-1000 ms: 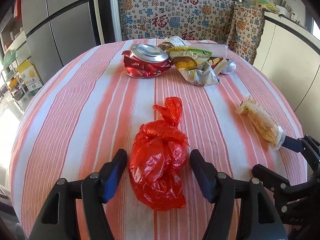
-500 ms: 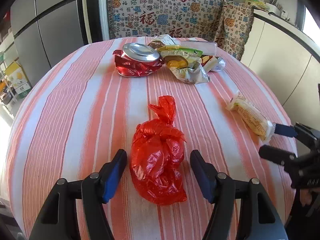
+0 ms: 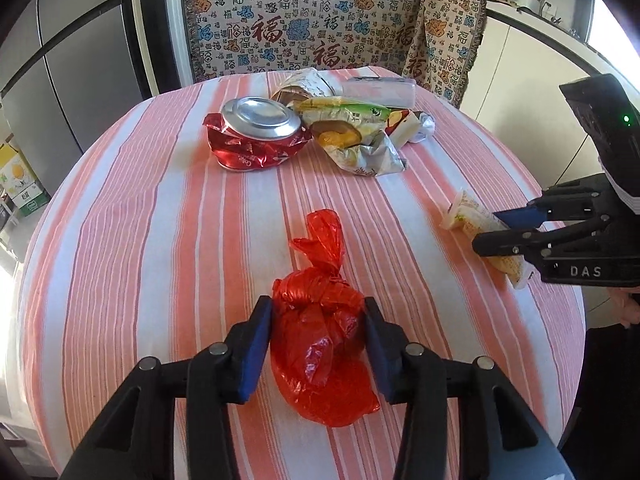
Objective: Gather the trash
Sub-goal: 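Carry red bag and bread stick over the blue wastebasket and open both tools, then move both open tools back from the wastebasket to the table, then lower left tool onto the crushed red can and close on it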
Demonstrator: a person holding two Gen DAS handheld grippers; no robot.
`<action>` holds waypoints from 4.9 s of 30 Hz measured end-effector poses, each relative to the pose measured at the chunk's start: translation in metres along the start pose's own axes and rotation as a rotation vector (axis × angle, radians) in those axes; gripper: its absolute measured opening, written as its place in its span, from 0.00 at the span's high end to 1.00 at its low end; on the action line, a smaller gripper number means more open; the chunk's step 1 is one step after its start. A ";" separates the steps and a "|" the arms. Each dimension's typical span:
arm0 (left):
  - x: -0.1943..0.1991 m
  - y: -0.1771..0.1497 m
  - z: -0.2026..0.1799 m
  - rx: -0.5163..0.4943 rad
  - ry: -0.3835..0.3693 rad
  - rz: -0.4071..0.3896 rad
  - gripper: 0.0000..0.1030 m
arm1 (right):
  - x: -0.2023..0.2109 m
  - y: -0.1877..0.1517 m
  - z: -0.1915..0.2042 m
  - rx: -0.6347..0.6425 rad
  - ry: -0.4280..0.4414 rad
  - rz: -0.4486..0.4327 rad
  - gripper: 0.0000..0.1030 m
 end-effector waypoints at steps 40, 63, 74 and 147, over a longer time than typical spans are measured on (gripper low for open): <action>-0.075 0.108 -0.415 -0.256 -0.490 -0.008 0.58 | 0.149 -0.155 -0.358 -0.612 -0.290 -0.279 0.84; -0.198 0.097 -0.492 -0.288 -0.488 0.084 0.51 | 0.121 -0.197 -0.433 -0.774 -0.286 -0.308 0.73; -0.204 0.106 -0.482 -0.240 -0.469 0.082 0.38 | 0.142 -0.194 -0.434 -0.750 -0.351 -0.360 0.49; -0.088 0.076 0.070 0.174 0.200 -0.048 0.00 | -0.010 -0.022 -0.007 -0.095 -0.146 -0.229 0.00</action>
Point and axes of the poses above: each gripper's, at about its wrist camera, not at the fingertips, and x roughly against the way its jaws point, z to its left, y to its top, the point moved 8 cm from there along -x, roughly the way its jaws point, and after that the axes turned 5 degrees about -z, right-handed, at the moved point
